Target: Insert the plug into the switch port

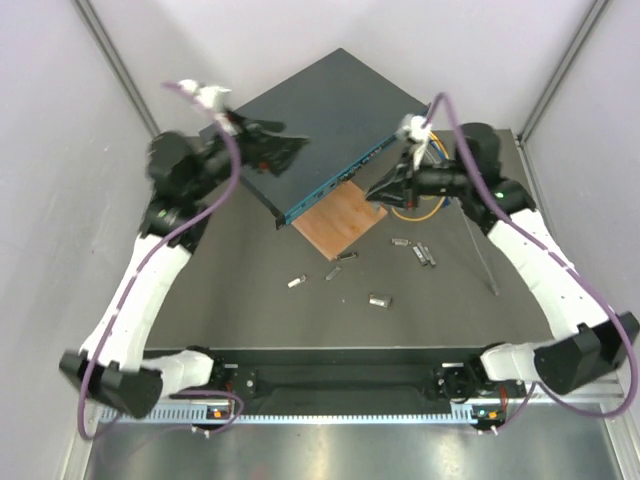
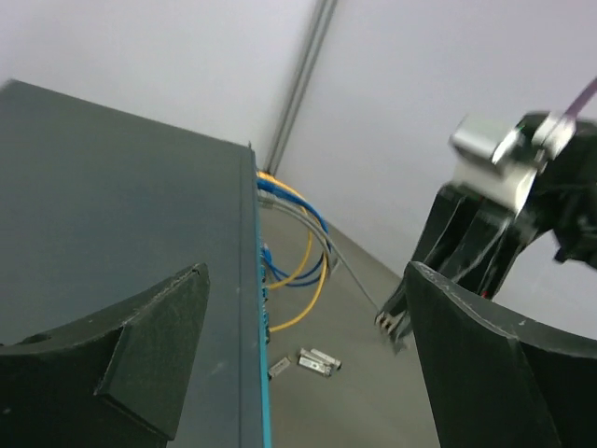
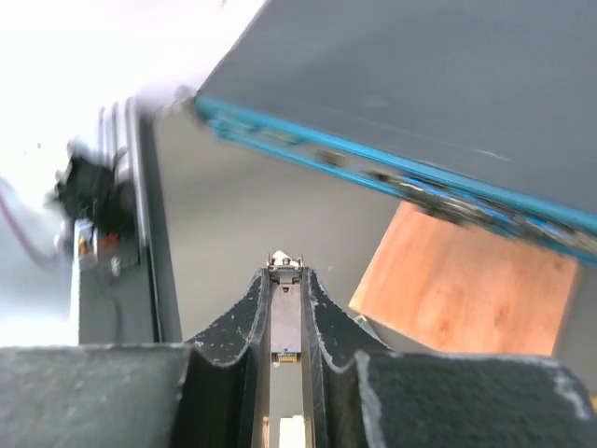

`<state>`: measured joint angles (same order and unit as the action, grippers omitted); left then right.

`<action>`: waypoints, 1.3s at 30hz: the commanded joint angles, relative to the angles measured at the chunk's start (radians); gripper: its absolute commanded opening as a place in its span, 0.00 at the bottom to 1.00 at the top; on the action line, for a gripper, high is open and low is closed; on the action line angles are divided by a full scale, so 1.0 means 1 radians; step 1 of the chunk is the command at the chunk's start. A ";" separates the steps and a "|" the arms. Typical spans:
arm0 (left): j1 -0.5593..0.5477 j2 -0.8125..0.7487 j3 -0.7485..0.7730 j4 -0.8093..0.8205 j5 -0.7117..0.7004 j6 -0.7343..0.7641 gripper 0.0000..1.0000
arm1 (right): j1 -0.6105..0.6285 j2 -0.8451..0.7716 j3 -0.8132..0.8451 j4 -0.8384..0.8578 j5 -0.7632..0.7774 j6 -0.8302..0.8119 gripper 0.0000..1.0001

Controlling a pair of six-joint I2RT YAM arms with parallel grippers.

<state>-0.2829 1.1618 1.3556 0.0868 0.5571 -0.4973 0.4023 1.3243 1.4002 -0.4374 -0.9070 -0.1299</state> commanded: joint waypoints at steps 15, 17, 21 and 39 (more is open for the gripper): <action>-0.535 0.361 0.241 -0.249 -0.391 0.339 0.91 | -0.292 -0.122 -0.168 0.397 0.272 0.717 0.00; -0.562 0.387 0.260 -0.248 -0.414 0.344 0.92 | -0.292 -0.125 -0.185 0.419 0.275 0.771 0.00; -0.584 0.438 0.315 -0.278 -0.485 0.352 0.90 | -0.290 -0.132 -0.201 0.430 0.264 0.812 0.00; -0.616 0.590 0.481 -0.369 -0.686 0.427 0.20 | -0.224 -0.143 -0.256 0.483 0.209 0.829 0.00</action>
<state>-0.8970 1.7359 1.7657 -0.2859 -0.0444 -0.1089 0.1555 1.2118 1.1503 -0.0139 -0.6540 0.6823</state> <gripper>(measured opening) 0.254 0.110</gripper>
